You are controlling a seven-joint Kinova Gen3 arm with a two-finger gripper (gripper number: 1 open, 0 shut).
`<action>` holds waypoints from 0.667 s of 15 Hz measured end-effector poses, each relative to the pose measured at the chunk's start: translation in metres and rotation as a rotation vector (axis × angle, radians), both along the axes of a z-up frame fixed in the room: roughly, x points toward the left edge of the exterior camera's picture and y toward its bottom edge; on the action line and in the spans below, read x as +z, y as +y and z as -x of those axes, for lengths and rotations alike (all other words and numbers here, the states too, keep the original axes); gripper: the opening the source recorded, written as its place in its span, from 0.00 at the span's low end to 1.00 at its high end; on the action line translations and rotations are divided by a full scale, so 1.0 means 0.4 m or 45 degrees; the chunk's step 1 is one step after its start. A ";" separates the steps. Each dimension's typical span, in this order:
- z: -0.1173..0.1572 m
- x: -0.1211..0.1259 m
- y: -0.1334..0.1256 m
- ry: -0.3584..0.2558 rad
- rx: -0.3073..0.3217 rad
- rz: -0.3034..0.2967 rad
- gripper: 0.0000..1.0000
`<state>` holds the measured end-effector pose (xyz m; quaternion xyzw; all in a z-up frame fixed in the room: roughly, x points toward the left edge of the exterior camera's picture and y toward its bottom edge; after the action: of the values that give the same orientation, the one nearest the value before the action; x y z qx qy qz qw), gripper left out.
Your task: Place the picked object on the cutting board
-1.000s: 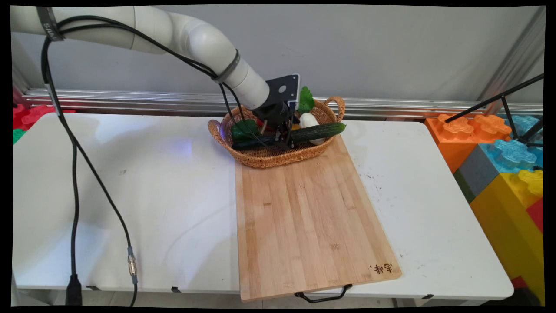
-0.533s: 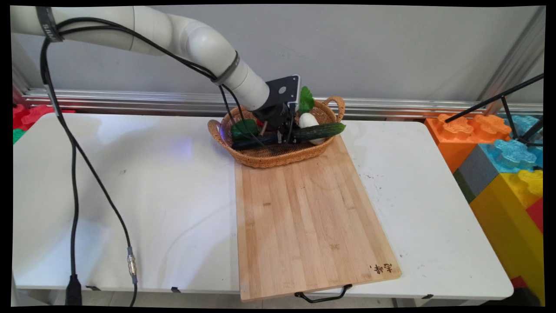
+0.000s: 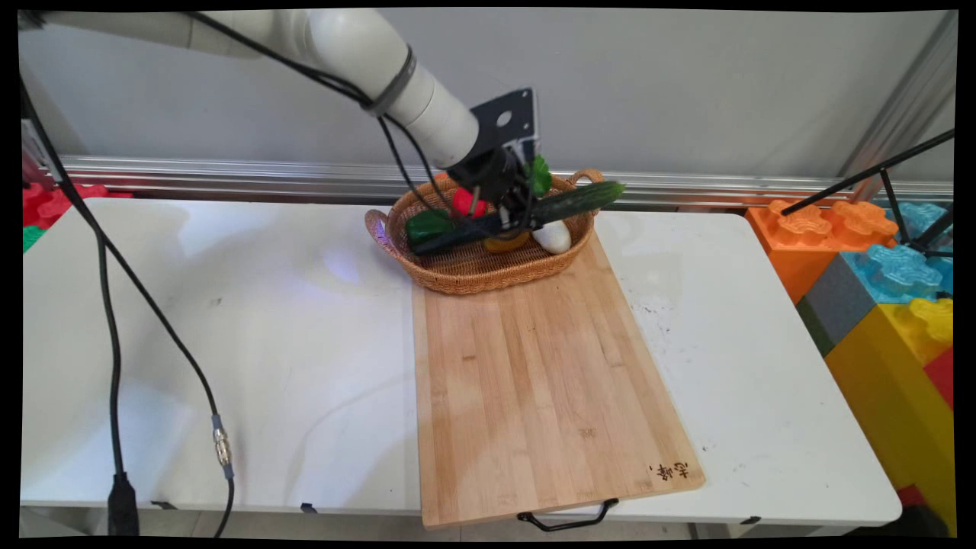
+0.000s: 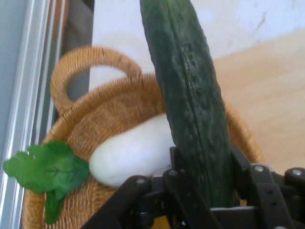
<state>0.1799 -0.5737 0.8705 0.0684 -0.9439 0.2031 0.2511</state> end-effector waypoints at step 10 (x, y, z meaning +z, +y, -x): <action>0.172 0.136 0.173 0.144 0.045 -0.193 0.00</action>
<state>0.1109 -0.5044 0.9250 0.1154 -0.9396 0.1311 0.2944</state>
